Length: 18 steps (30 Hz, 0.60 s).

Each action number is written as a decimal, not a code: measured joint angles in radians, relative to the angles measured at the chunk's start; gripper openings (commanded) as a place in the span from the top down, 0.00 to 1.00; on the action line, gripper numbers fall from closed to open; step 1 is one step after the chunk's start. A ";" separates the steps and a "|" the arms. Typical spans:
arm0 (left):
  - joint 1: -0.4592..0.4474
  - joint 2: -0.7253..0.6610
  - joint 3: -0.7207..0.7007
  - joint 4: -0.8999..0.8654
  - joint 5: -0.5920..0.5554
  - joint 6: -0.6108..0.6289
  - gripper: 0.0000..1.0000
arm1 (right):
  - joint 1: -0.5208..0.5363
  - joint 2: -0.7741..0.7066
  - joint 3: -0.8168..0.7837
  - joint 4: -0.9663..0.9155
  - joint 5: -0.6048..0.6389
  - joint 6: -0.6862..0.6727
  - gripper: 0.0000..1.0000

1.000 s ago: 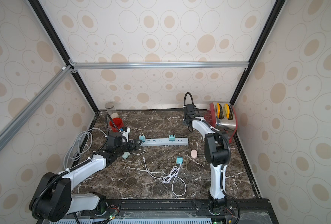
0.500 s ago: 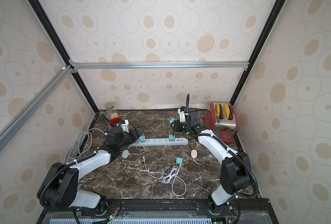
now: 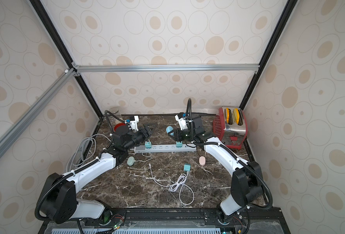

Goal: Charge the bluetooth headset
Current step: Pick up the bluetooth headset from the center of the board.

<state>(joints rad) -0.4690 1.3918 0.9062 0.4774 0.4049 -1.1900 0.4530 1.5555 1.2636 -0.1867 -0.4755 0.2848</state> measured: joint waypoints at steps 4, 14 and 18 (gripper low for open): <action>-0.019 0.013 0.025 -0.050 0.012 -0.008 0.36 | 0.006 0.000 0.000 0.001 0.000 -0.008 0.66; -0.054 0.051 0.070 -0.139 0.036 -0.006 0.37 | 0.028 0.003 0.003 0.015 -0.003 -0.014 0.66; -0.073 0.077 0.090 -0.153 0.048 -0.002 0.38 | 0.035 0.013 0.008 0.017 -0.007 -0.014 0.66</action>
<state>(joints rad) -0.5419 1.4693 0.9962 0.3241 0.4526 -1.1915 0.4885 1.5688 1.2716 -0.1699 -0.4824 0.2707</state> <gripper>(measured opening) 0.627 0.396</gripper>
